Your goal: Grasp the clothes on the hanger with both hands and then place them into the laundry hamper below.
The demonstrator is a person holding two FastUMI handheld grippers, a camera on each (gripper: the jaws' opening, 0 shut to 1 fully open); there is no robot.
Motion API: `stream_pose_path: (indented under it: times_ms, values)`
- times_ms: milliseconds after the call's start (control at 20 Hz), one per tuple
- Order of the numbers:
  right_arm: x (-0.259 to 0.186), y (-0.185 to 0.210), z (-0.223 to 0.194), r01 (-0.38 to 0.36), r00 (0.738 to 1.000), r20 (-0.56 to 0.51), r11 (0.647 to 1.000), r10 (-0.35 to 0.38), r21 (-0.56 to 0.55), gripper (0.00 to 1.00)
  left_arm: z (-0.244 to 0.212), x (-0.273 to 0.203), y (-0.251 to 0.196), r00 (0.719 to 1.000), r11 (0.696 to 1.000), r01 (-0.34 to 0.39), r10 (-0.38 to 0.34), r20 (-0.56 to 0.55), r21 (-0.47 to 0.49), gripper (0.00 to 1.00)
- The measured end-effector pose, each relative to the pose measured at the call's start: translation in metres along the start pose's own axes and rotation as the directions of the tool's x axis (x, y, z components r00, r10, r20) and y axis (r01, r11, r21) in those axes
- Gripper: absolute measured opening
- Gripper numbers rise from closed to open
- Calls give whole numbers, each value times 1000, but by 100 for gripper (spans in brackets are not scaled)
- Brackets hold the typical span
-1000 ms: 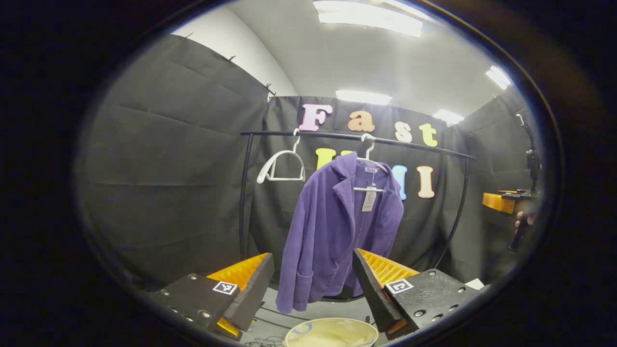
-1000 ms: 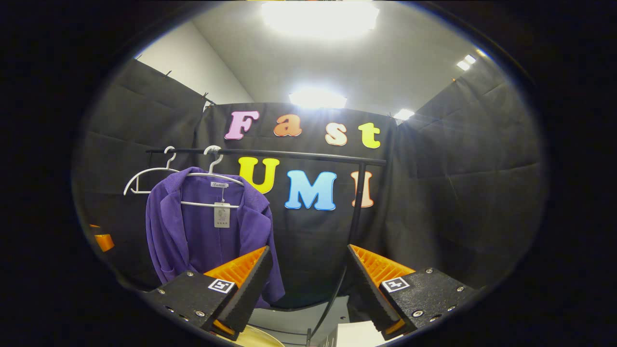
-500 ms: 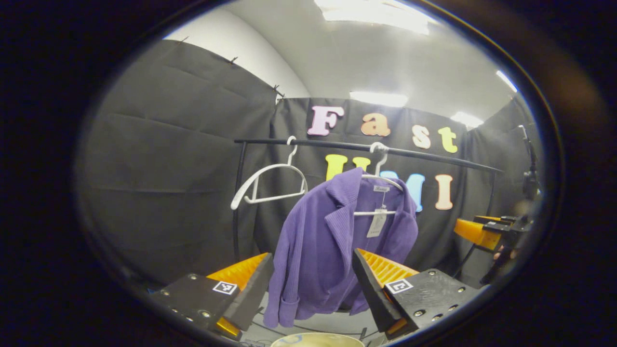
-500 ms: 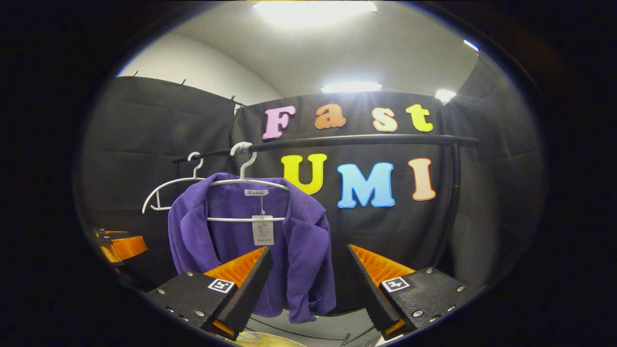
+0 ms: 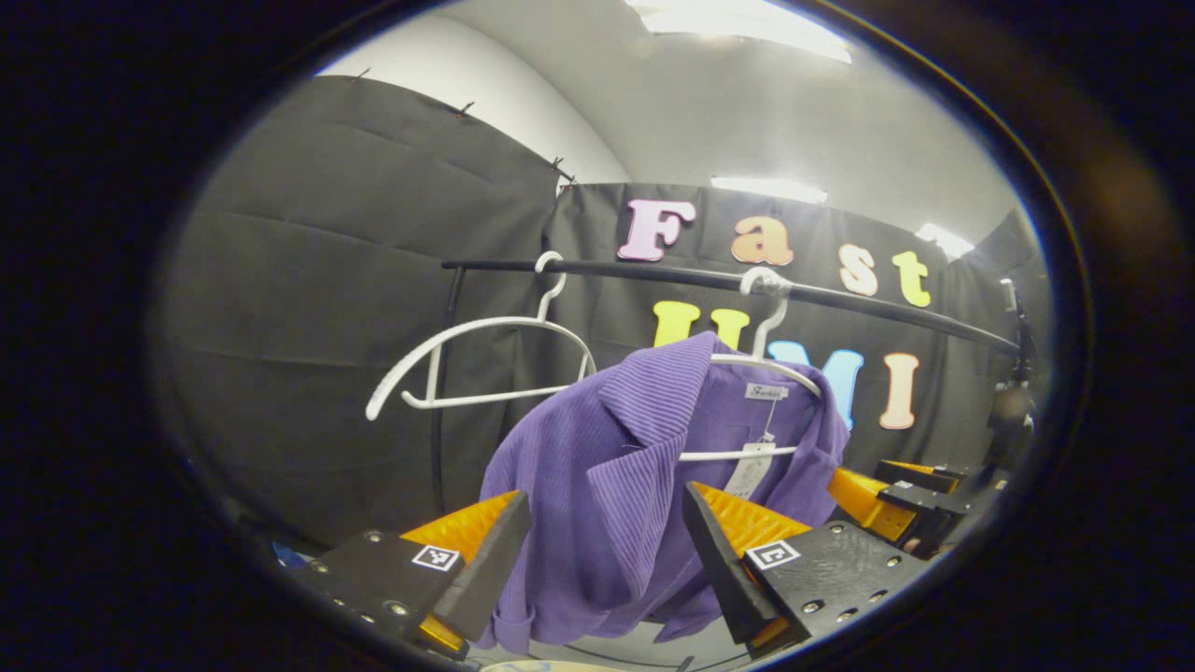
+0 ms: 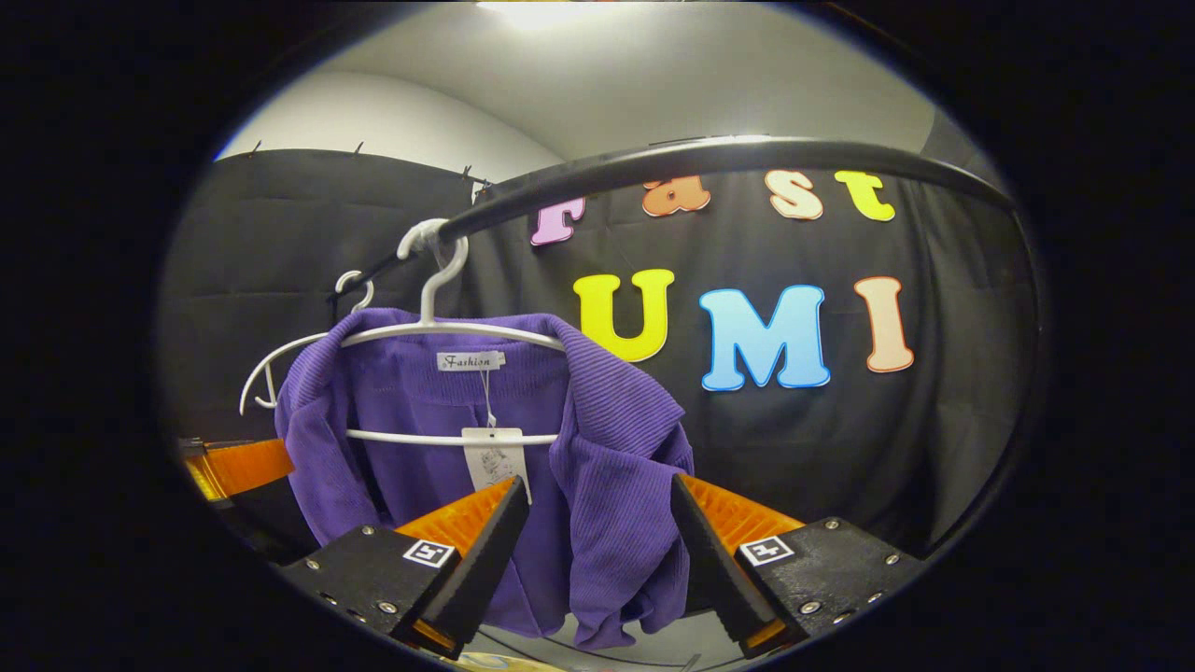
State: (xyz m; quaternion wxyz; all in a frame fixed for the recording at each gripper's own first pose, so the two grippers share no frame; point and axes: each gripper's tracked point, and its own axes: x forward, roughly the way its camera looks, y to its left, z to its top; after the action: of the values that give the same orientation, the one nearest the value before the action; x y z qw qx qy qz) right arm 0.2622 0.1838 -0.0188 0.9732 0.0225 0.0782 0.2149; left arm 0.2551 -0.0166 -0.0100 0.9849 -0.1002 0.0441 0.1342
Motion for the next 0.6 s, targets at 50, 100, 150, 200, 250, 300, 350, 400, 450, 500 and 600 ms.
stream_pose_path:
  times_ms: [50, 100, 150, 200, 250, 300, 350, 400, 450, 500, 600]
  values:
    - [8, 2, -4, -11, 1000, -6, 1000, 11, 5, 95, -2, 9, -2, 1000, 1000, -8, 8, -4, -9, 94]
    - [16, 3, -8, -19, 1000, -13, 1000, 19, 8, 95, -5, 16, -4, 1000, 1000, -17, 17, -9, -20, 95]
    - [23, 3, -13, -27, 999, -22, 1000, 27, 9, 95, -7, 22, -5, 1000, 999, -28, 27, -13, -30, 95]
    - [31, 2, -17, -32, 999, -28, 999, 32, 9, 95, -9, 28, -7, 999, 999, -34, 34, -15, -39, 94]
    - [38, 2, -20, -31, 999, -32, 999, 31, 8, 95, -11, 33, -8, 999, 998, -43, 42, -19, -44, 99]
    - [43, 1, -22, -22, 999, -32, 1000, 22, 6, 95, -14, 39, -8, 998, 998, -55, 54, -22, -42, 99]
    - [47, -2, -23, -13, 1000, -22, 1000, 13, 5, 94, -16, 44, -7, 997, 997, -72, 71, -24, -34, 99]
    - [52, -4, -23, -11, 1000, -13, 1000, 11, 3, 95, -18, 47, -5, 996, 996, -89, 88, -23, -21, 95]
    - [55, -5, -24, -11, 1000, -9, 1000, 11, -2, 94, -18, 50, -4, 994, 994, -106, 106, -19, -3, 94]
    - [58, -5, -26, -11, 1000, -10, 1000, 11, -8, 94, -17, 51, -2, 992, 992, -123, 123, -12, 19, 90]
    - [63, -5, -28, -21, 1000, -9, 999, 21, -26, 93, -15, 53, 1, 989, 988, -147, 147, 3, 55, 90]
